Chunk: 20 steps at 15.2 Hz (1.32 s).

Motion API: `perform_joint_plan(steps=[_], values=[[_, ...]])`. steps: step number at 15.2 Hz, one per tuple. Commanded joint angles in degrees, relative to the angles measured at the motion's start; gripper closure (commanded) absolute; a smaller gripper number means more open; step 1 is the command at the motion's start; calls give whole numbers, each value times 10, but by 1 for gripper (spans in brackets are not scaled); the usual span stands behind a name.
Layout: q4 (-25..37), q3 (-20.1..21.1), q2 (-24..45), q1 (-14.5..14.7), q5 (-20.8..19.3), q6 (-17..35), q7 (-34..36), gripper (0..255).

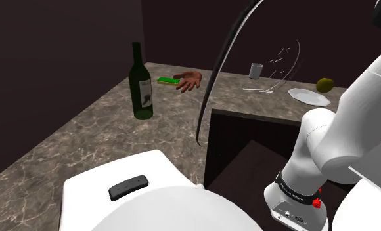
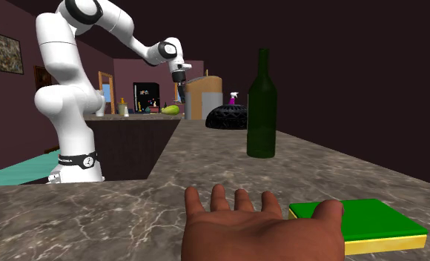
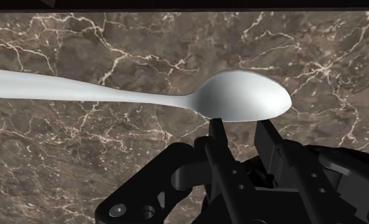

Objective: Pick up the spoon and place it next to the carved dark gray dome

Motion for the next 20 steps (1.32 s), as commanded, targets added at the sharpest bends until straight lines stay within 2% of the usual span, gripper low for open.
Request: perform_joint_plan(steps=[1,11,20], values=[[-12,5,6,-1,-5,16,7,255],[-64,25,47,-7,-47,90,44,255],[-98,36,106,-10,-117,150,101,255]])
